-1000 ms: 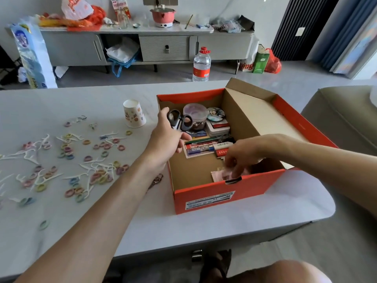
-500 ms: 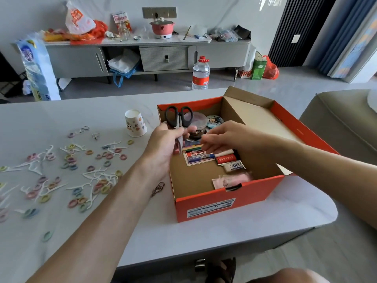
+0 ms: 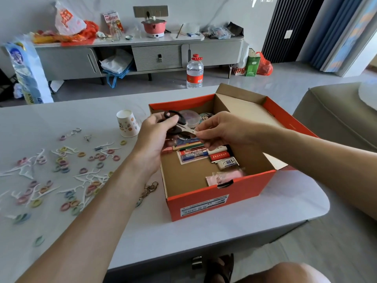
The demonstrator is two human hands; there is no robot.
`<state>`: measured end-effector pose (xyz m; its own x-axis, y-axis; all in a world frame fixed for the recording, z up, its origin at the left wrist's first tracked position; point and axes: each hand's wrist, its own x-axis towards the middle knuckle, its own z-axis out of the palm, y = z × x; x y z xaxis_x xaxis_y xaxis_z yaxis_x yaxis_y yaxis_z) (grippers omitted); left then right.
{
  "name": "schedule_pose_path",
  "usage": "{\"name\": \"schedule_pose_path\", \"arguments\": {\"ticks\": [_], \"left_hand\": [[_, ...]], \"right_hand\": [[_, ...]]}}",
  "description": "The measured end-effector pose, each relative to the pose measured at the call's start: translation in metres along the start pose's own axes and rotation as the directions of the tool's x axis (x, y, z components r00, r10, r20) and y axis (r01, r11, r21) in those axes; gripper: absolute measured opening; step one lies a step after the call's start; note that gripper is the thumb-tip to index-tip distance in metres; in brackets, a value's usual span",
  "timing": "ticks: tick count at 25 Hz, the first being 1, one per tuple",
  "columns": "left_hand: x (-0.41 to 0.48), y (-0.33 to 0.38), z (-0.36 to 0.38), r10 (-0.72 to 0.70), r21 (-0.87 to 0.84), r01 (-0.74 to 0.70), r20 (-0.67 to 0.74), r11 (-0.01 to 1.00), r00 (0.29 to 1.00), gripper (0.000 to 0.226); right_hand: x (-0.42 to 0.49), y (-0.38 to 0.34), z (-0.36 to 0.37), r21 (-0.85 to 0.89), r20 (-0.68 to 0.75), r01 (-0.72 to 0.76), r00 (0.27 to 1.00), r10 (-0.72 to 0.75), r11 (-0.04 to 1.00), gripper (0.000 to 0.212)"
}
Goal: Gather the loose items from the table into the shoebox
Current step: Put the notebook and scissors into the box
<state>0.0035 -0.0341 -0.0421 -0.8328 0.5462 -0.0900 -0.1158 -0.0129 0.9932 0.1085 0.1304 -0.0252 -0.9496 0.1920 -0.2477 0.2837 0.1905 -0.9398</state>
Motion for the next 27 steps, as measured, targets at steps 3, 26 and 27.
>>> {"name": "schedule_pose_path", "arguments": {"ticks": [3,26,27], "left_hand": [[0.007,-0.006,-0.004,0.071,0.282,-0.088,0.07,0.955,0.995,0.016],[0.009,-0.035,-0.002,0.335,0.79,-0.338,0.178,0.512,0.925,0.02],[0.008,-0.035,-0.002,0.335,0.788,-0.339,0.18,0.514,0.925,0.02]], "right_hand": [[-0.005,0.001,-0.012,-0.398,-0.054,0.064,0.994,-0.093,0.915,0.015],[0.044,0.071,-0.012,-0.996,0.021,0.02,1.0,0.006,0.091,0.024],[0.044,0.071,-0.012,-0.995,0.024,0.023,1.0,0.012,0.092,0.024]]}}
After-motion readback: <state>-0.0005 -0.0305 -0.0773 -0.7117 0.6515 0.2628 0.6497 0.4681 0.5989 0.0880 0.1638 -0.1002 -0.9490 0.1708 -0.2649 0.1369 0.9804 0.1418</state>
